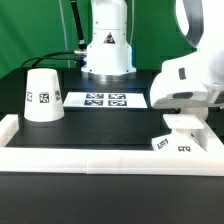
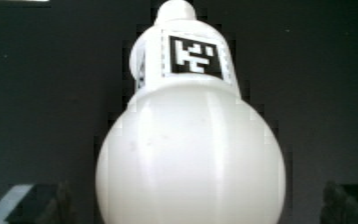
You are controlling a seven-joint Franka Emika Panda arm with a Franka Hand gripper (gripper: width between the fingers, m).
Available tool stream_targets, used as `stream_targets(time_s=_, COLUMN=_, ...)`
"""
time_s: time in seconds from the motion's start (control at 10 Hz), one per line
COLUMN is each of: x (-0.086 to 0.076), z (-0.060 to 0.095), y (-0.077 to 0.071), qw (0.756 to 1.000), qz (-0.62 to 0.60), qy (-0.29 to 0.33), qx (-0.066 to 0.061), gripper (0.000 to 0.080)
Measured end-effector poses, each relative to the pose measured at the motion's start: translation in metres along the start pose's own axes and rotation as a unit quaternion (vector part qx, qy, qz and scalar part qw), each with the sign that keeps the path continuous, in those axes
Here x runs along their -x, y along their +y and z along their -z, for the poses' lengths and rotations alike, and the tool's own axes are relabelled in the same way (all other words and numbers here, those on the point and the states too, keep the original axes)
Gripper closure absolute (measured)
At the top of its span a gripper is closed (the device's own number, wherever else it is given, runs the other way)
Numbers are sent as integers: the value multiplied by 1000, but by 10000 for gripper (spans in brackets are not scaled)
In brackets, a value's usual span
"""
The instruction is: Assemble lamp
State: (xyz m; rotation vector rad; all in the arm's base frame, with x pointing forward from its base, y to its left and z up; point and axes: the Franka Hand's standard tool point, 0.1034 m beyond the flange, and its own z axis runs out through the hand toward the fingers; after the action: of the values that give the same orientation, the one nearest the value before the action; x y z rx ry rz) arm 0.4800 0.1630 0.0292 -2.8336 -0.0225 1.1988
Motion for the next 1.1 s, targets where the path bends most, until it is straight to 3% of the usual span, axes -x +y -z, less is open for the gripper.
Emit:
stream_targets(time_s=0.3, x=-1, z=-8, y=2, qw=1000, qz=-3, qy=0, qx=0, gripper=100)
stream_targets(time_s=0.6, x=3, z=-27, y=9, qw=1000, qz=-10, qy=-13, qx=2, gripper=100)
stream_targets(time_s=1.0, x=4, z=-30, y=7, qw=1000, qz=-9, qy=-14, qx=4, gripper=100)
stream_targets(time_s=1.1, x=4, z=-29, y=7, qw=1000, qz=-9, qy=-13, qx=4, gripper=223)
